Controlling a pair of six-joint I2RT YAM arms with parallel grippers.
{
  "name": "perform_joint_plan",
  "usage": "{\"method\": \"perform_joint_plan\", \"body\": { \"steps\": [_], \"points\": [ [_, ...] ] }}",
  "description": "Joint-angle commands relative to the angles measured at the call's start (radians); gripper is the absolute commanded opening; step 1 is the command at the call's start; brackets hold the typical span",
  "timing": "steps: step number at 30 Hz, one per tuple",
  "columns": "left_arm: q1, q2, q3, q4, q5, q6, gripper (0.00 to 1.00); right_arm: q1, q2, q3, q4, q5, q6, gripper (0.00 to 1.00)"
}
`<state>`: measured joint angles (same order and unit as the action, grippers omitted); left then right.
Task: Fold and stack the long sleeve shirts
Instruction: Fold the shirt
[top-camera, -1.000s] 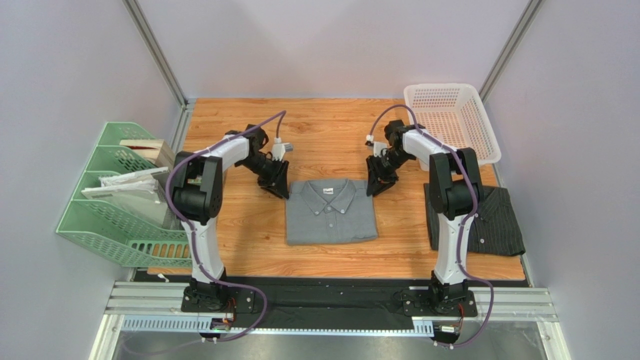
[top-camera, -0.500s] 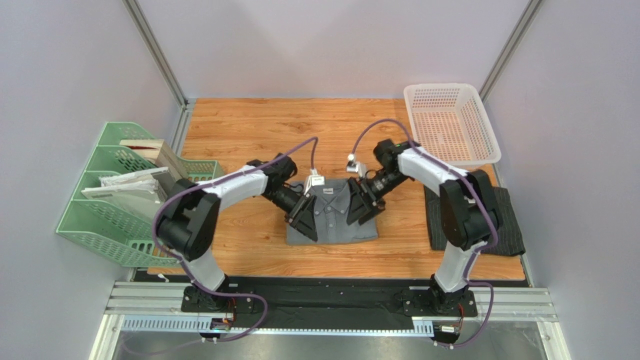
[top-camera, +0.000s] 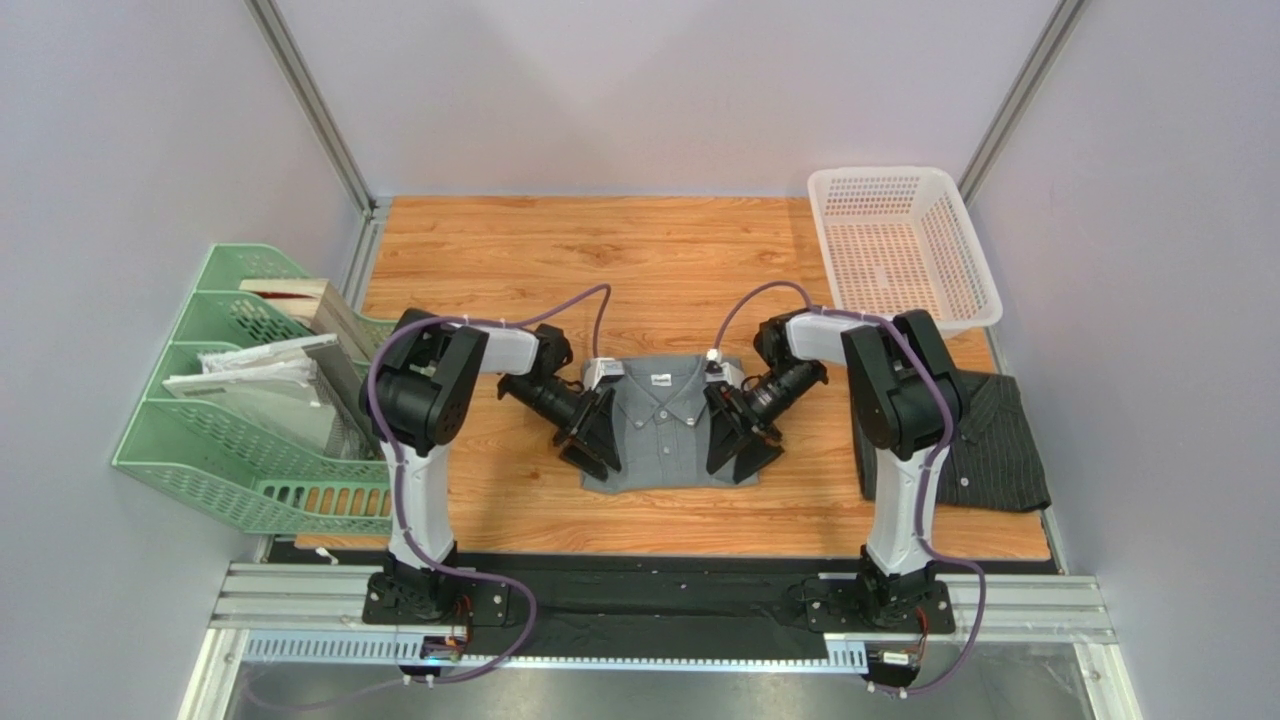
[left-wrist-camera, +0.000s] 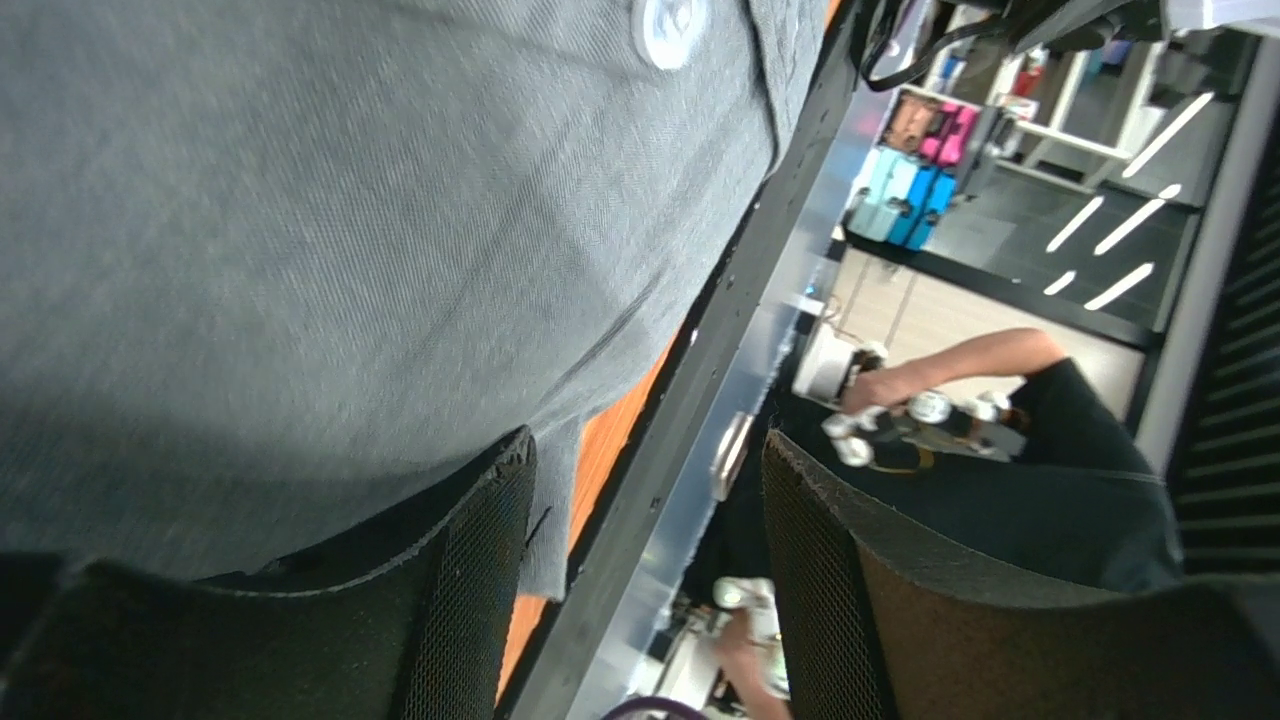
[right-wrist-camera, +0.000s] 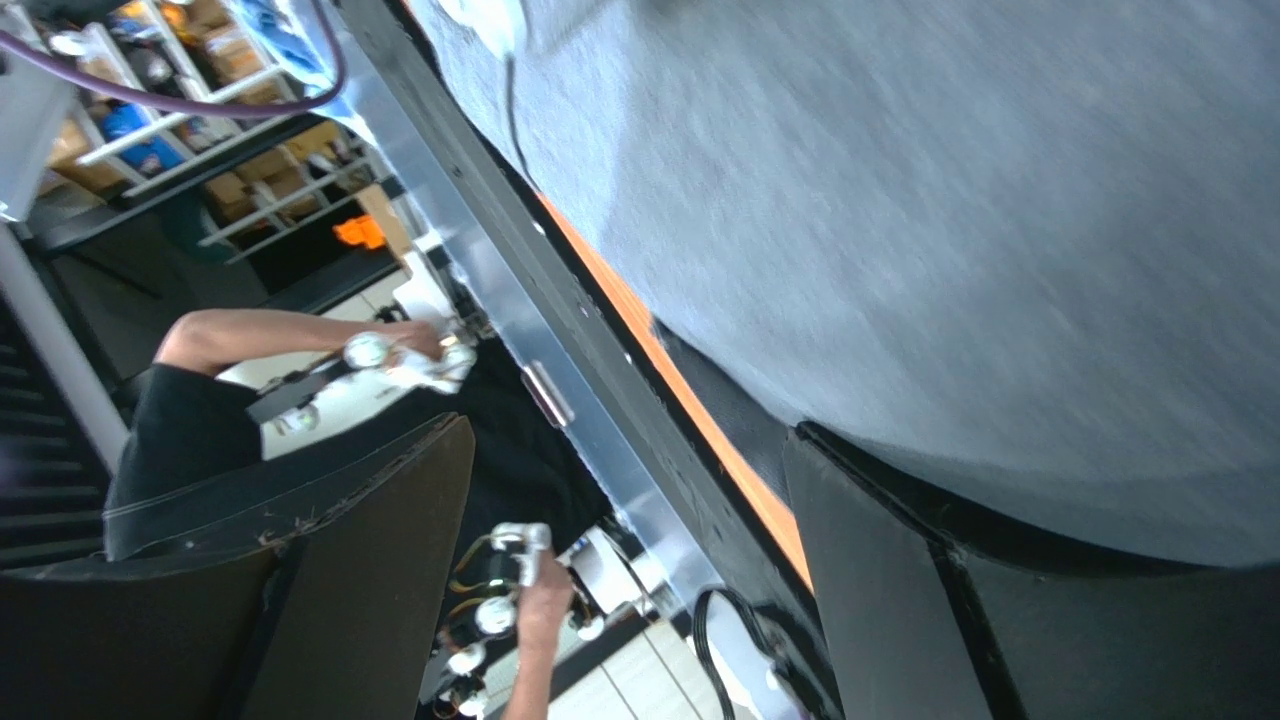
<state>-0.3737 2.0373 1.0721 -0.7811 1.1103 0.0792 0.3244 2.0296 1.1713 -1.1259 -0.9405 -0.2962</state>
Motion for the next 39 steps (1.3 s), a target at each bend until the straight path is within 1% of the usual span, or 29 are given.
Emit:
{"method": "perform_joint_plan", "body": {
  "steps": [1,3,5,6,7,8,10,11,12,15,17,18,21,23,24,25,26,27,28,29,30,31,32,33,34,36,37,38,39],
  "points": [
    [0.021,-0.168,0.012,-0.077,-0.028,0.151,0.64,-0.03,-0.13,0.094,-0.09,0.103,-0.072,0.85],
    [0.021,-0.276,0.078,-0.099,-0.006,0.163,0.65,-0.038,-0.173,0.173,-0.097,0.023,-0.058,0.85],
    [0.018,-0.304,0.139,-0.075,-0.004,0.142,0.65,-0.051,-0.161,0.235,-0.042,-0.047,-0.006,0.84],
    [0.019,-0.295,0.191,-0.04,-0.035,0.06,0.65,-0.056,-0.137,0.298,-0.016,-0.07,0.049,0.84],
    [0.019,-0.273,0.221,0.009,-0.043,0.038,0.65,-0.058,-0.111,0.324,0.003,-0.089,0.074,0.83],
    [0.018,-0.246,0.257,0.014,-0.056,0.03,0.65,-0.058,-0.047,0.359,0.038,-0.095,0.097,0.83],
    [0.021,-0.136,0.345,0.031,-0.113,-0.015,0.65,-0.062,0.018,0.445,0.049,-0.098,0.121,0.81],
    [0.025,-0.097,0.377,0.032,-0.133,-0.019,0.65,-0.062,0.084,0.465,0.064,-0.078,0.13,0.79],
    [0.032,-0.025,0.42,0.04,-0.142,-0.047,0.64,-0.068,0.11,0.482,0.069,-0.078,0.135,0.78],
    [0.067,0.088,0.479,0.042,-0.168,-0.068,0.63,-0.076,0.219,0.539,0.081,-0.037,0.134,0.74],
    [0.074,0.13,0.511,0.017,-0.208,-0.062,0.63,-0.074,0.283,0.585,0.095,-0.009,0.135,0.72],
    [0.088,0.165,0.52,0.008,-0.222,-0.053,0.63,-0.073,0.3,0.599,0.103,-0.001,0.14,0.72],
    [0.133,0.185,0.537,-0.007,-0.237,-0.053,0.62,-0.073,0.322,0.636,0.127,0.008,0.18,0.71],
    [0.151,0.152,0.525,-0.014,-0.236,-0.02,0.62,-0.068,0.291,0.64,0.129,-0.007,0.192,0.71],
    [0.156,0.074,0.513,-0.014,-0.247,0.038,0.62,-0.068,0.265,0.637,0.13,-0.015,0.196,0.71],
    [0.153,0.025,0.499,-0.017,-0.251,0.077,0.63,-0.067,0.191,0.633,0.132,-0.024,0.206,0.71],
    [0.15,-0.026,0.476,-0.017,-0.286,0.112,0.66,-0.068,0.151,0.627,0.141,-0.046,0.236,0.72],
    [0.135,-0.131,0.468,-0.015,-0.323,0.173,0.69,-0.07,0.1,0.598,0.155,-0.052,0.259,0.73],
    [0.119,-0.184,0.462,-0.011,-0.37,0.204,0.71,-0.08,0.011,0.573,0.179,-0.061,0.29,0.73],
    [0.102,-0.233,0.45,-0.004,-0.47,0.24,0.75,-0.087,-0.04,0.533,0.243,-0.058,0.325,0.74],
    [0.064,-0.314,0.447,-0.001,-0.51,0.313,0.76,-0.094,-0.086,0.46,0.279,-0.055,0.365,0.74],
    [0.046,-0.351,0.445,0.015,-0.544,0.352,0.77,-0.103,-0.126,0.42,0.308,-0.043,0.367,0.74],
    [0.029,-0.383,0.433,0.037,-0.597,0.404,0.85,-0.107,-0.203,0.386,0.343,0.0,0.361,0.75],
    [0.012,-0.437,0.422,0.098,-0.601,0.41,0.97,-0.11,-0.228,0.36,0.351,0.026,0.327,0.75],
    [0.012,-0.451,0.414,0.127,-0.575,0.412,0.99,-0.111,-0.25,0.322,0.353,0.067,0.309,0.75],
    [0.009,-0.431,0.414,0.21,-0.541,0.305,0.99,-0.123,-0.258,0.304,0.336,0.097,0.263,0.76],
    [0.01,-0.402,0.437,0.2,-0.532,0.266,0.99,-0.131,-0.25,0.301,0.321,0.111,0.253,0.76],
    [0.01,-0.3,0.559,0.136,-0.424,0.356,0.97,-0.136,-0.237,0.303,0.318,0.124,0.246,0.76],
    [0.007,-0.232,0.654,-0.085,-0.359,0.423,0.95,-0.148,-0.233,0.301,0.314,0.141,0.247,0.76]
  ]
}}
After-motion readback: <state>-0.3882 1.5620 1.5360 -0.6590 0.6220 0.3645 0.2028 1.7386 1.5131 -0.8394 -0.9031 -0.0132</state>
